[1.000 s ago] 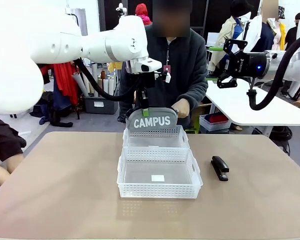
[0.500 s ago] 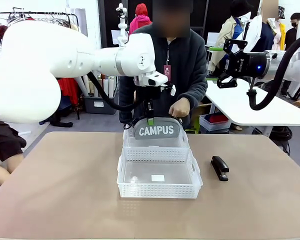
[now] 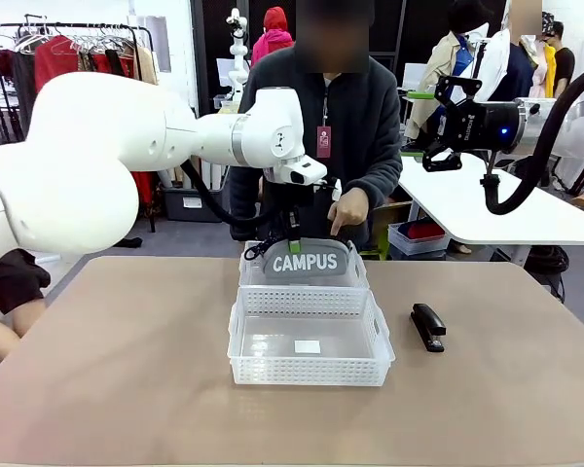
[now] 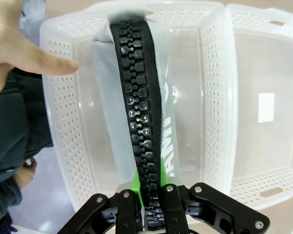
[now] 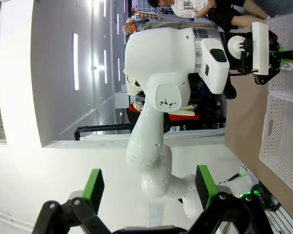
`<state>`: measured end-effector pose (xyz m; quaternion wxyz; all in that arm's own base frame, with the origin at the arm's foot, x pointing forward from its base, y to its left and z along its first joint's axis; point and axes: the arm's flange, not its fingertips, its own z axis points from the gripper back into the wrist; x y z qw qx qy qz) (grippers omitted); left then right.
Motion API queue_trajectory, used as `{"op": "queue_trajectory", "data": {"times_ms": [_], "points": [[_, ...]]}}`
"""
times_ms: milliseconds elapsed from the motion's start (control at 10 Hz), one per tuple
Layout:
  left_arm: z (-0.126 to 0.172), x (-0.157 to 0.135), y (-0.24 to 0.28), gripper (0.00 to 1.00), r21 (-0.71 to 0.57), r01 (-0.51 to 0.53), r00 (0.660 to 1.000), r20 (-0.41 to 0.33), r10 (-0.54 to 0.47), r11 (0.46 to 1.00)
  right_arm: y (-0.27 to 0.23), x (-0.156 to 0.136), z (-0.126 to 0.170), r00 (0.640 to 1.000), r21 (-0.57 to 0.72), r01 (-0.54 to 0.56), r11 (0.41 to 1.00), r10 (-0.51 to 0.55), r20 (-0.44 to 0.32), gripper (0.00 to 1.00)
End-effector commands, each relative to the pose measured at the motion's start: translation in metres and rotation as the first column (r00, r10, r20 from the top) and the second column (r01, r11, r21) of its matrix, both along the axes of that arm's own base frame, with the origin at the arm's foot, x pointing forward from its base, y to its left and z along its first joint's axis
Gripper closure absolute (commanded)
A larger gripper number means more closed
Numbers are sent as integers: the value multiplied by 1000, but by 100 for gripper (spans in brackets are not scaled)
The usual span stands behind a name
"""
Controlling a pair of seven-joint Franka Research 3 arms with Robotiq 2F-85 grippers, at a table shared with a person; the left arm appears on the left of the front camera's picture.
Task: Distribute items into two baskets.
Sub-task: Place the picked Pencil pouch into the Organizing basket as instructed by the person.
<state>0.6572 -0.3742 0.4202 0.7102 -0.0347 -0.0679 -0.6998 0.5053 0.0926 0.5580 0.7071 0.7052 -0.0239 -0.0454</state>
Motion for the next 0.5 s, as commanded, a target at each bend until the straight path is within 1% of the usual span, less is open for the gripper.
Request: {"op": "queue_trajectory", "data": {"times_ms": [0,400], "points": [[-3,13,-5,100,8,33,999,-2,-33,999,-1,-1,1,1000,-4,-1,1000,1,5,0],[-27,18,-6,100,25,39,999,-19,-38,999,-1,-1,1,1000,-4,-1,1000,1,5,0]]}}
